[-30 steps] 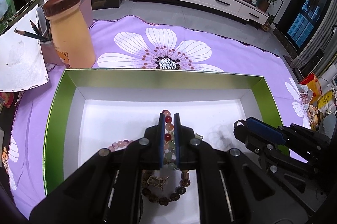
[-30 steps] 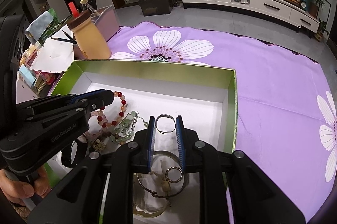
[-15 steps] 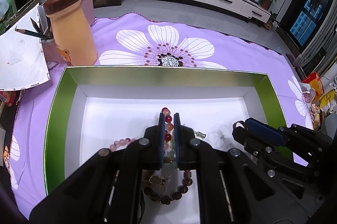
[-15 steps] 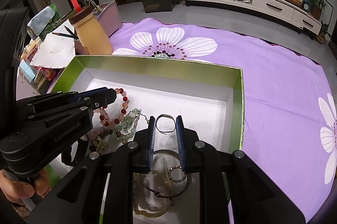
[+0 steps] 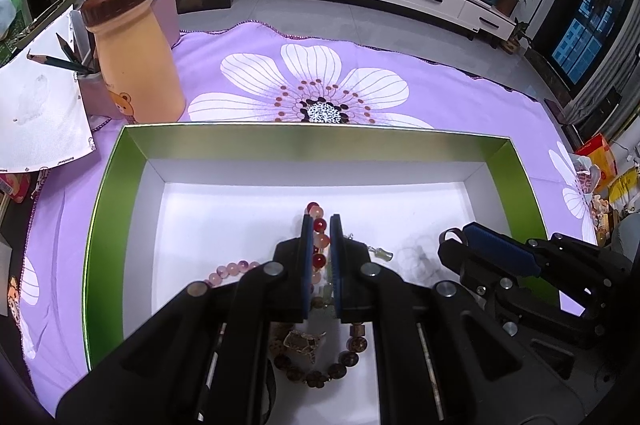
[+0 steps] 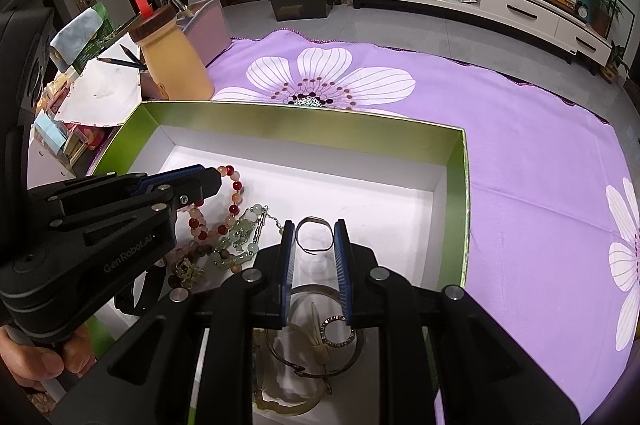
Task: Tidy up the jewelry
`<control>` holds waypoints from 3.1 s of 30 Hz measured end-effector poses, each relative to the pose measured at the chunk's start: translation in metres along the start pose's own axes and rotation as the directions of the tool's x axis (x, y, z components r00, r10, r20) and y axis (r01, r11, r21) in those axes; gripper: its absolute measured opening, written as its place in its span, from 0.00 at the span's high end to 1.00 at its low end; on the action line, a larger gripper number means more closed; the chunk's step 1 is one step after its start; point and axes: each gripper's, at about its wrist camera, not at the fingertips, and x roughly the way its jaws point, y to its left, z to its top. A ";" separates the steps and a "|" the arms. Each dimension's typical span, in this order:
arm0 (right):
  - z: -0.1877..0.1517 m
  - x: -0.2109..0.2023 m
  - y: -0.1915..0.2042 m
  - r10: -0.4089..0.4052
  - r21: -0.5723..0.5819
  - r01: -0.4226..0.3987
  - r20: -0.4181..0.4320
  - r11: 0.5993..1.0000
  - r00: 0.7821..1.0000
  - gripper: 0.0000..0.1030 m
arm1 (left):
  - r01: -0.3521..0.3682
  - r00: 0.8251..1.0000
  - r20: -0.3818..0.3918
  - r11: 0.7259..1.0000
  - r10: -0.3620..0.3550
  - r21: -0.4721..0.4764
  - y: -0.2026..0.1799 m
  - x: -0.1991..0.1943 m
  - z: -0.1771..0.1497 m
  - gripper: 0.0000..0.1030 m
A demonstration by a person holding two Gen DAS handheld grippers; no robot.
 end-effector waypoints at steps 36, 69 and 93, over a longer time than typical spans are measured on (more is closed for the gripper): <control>-0.002 0.001 0.000 -0.007 0.008 0.007 -0.002 1.000 1.000 0.81 | -0.009 1.000 -0.017 1.000 0.009 -0.017 0.005 0.005 -0.001 0.90; -0.008 -0.044 0.012 -0.080 0.011 0.079 0.076 0.997 0.994 0.54 | -0.127 0.991 0.040 0.992 0.127 0.000 0.023 -0.045 -0.009 0.15; -0.018 -0.088 0.018 -0.154 0.089 0.146 0.102 0.985 0.983 0.06 | -0.212 0.976 0.060 0.976 0.209 0.042 0.027 -0.099 -0.032 0.02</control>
